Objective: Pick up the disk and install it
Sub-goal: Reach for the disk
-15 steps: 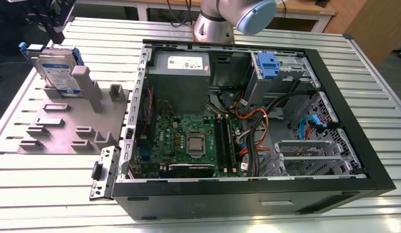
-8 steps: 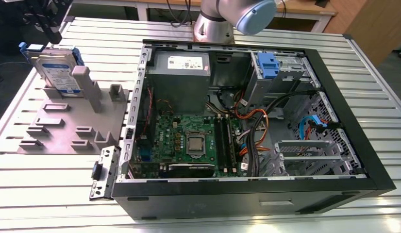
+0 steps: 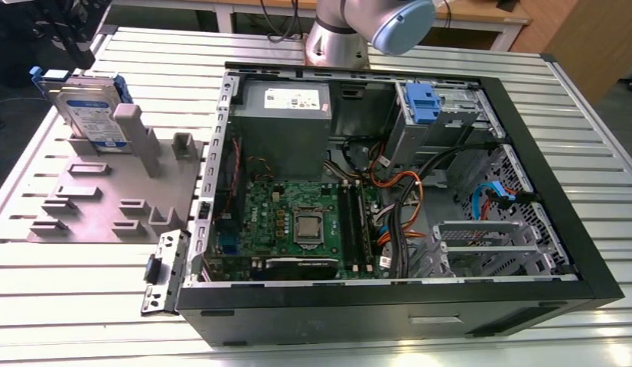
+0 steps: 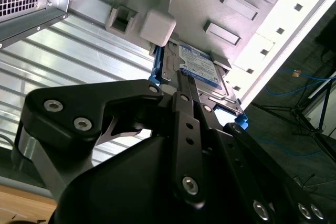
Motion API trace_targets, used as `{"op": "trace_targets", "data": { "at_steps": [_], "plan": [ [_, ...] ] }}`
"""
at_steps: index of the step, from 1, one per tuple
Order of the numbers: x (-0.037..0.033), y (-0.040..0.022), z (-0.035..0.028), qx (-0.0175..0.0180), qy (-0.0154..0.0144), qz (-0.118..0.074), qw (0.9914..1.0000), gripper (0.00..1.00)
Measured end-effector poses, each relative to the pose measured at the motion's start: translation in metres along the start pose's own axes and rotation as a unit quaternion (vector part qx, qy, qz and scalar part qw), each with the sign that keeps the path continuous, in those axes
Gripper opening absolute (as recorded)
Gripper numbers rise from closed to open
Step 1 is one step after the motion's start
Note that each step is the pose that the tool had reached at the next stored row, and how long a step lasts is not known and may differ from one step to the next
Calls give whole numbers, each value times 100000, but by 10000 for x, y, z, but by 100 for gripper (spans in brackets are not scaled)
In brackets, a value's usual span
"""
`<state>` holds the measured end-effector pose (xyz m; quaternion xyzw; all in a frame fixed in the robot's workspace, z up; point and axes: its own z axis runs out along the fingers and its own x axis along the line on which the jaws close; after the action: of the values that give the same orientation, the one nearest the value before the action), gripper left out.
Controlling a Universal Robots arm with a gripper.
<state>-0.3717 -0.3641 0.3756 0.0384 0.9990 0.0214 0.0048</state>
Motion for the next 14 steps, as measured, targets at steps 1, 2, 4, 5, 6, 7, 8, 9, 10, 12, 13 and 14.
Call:
{"op": "trace_targets", "data": {
  "at_steps": [1,2,4,5,6,7,8,9,10,12,13,14],
  "plan": [
    [0,0,0,0,0,0,100000,11],
    [0,0,0,0,0,2,100000,11],
    [1,0,0,-1,-4,3,100000,11],
    [1,0,0,-1,1,2,100000,11],
    [2,0,0,2,2,1,100000,11],
    [4,0,-1,4,3,4,100000,11],
    [9,-1,-1,5,7,6,100000,11],
    [16,0,0,-2,-3,10,100000,11],
    [24,-1,0,-1,-3,7,100000,11],
    [52,-1,4,0,0,4,100000,11],
    [72,0,6,-3,-5,4,100000,11],
    [95,2,8,-1,-5,3,100000,11]
  ]
}}
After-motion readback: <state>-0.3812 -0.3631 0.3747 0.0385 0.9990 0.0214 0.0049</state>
